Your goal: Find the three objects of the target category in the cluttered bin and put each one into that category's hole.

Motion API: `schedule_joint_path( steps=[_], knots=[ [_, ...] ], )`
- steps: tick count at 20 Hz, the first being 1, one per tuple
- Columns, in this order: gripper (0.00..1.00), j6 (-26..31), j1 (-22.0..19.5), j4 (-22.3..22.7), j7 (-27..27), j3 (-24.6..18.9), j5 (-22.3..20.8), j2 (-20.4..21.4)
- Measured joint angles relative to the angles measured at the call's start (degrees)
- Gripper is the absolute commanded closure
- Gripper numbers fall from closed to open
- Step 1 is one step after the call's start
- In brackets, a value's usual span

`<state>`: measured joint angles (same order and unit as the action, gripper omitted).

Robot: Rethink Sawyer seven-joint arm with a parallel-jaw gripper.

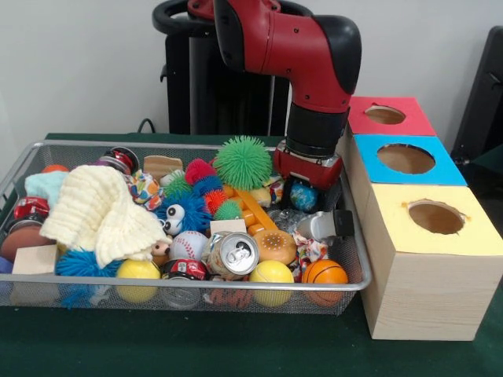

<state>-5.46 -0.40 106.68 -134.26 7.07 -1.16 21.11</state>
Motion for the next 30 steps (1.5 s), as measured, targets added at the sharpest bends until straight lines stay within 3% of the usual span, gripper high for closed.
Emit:
schedule_joint_path(
  steps=[15, 25, 30],
  knots=[
    [0.0, 0.47, -0.96, 0.03, 0.0, -0.51, -0.66, 0.82],
    [0.0, 6.25, -2.5, 1.28, 0.0, -0.74, -3.53, 5.9],
    [0.0, 8.1, -4.71, 1.27, 0.0, -2.13, -7.53, 8.07]
  ],
)
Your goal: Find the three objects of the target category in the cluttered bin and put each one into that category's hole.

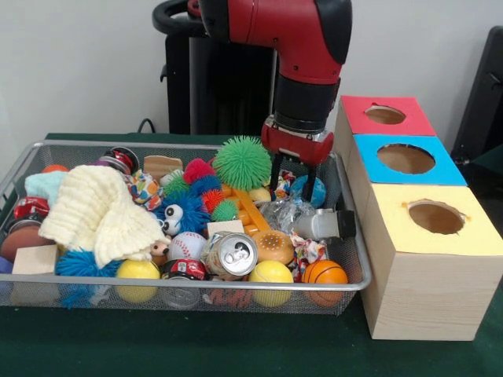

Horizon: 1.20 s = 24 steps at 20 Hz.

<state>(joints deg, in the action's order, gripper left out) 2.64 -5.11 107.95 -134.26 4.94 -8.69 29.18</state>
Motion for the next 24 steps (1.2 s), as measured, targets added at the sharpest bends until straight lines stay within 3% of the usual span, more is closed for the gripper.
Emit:
schedule_joint_path(
  steps=[9, 20, 21, 24],
  knots=[
    [0.0, 0.27, -4.22, -0.16, 0.0, -3.66, -7.41, 0.51],
    [0.0, 0.25, -5.83, -2.65, 0.0, -4.1, -13.57, -3.07],
    [1.0, 0.26, -5.93, -3.12, 0.0, -4.22, -14.33, -3.46],
    [1.0, 0.27, -5.94, -3.28, 0.0, -4.18, -14.73, -3.58]
  ],
)
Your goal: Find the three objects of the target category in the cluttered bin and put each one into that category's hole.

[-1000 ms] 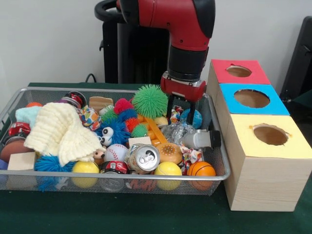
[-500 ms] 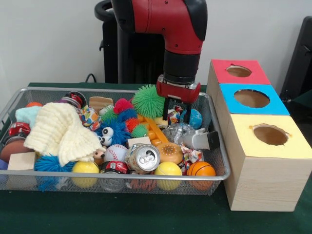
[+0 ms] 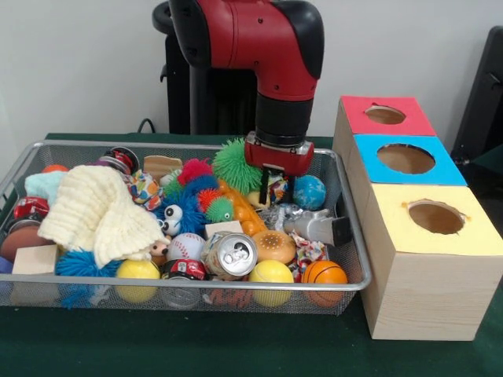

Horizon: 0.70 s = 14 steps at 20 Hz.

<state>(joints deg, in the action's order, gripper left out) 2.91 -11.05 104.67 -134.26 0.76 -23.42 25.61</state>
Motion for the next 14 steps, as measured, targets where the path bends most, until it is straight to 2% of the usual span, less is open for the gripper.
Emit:
schedule_joint_path(
  steps=[4, 14],
  knots=[
    [1.0, -0.13, 0.01, -0.78, -0.01, 0.01, -1.4, -0.8],
    [1.0, -0.97, -0.01, -1.11, -0.01, 0.09, -1.4, -1.57]
  ],
)
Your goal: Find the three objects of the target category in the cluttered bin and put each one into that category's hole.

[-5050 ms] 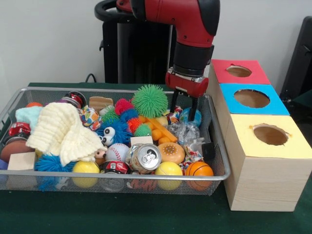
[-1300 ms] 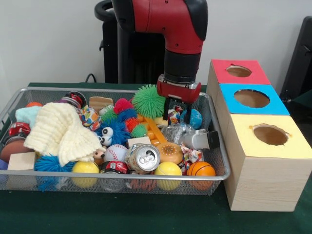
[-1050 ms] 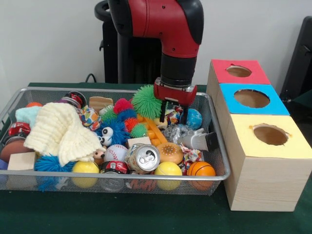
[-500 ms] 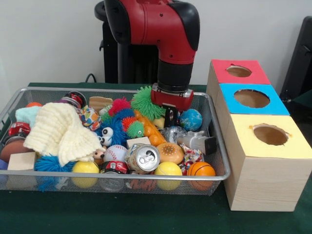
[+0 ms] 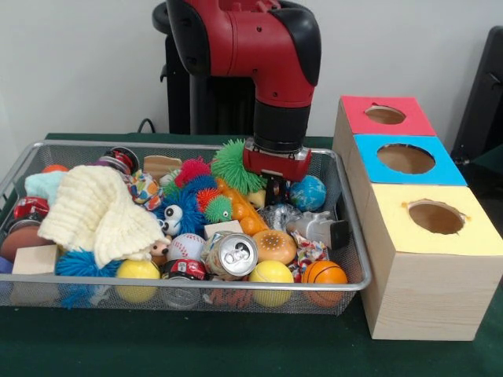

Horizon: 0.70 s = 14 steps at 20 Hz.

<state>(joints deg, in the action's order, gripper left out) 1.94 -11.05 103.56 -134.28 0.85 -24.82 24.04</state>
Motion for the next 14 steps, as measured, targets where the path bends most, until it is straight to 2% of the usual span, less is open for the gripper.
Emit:
schedule_joint_path(
  steps=[9, 14],
  knots=[
    [1.0, -0.02, -0.04, 0.31, 0.0, 0.0, -0.29, 0.59],
    [1.0, -0.04, -0.04, 1.83, 0.0, 0.02, -0.29, 2.99]
  ],
)
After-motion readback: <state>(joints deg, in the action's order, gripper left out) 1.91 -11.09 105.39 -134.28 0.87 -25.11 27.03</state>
